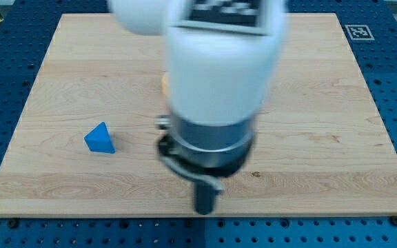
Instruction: Place your arm to the left of the blue triangle
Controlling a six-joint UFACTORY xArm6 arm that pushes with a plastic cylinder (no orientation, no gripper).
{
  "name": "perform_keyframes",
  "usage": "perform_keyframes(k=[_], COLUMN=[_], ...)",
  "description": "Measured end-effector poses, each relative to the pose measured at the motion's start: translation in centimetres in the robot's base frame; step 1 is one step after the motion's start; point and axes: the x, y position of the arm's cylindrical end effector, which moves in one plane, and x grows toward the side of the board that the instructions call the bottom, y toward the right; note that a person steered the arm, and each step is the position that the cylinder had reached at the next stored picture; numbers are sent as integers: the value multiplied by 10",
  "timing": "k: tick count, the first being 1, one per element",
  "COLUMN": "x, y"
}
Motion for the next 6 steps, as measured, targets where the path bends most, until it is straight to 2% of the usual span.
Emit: perform_keyframes(k=[2, 4, 5, 6], x=[-27, -98, -125, -117], y=[-143, -242, -238, -185])
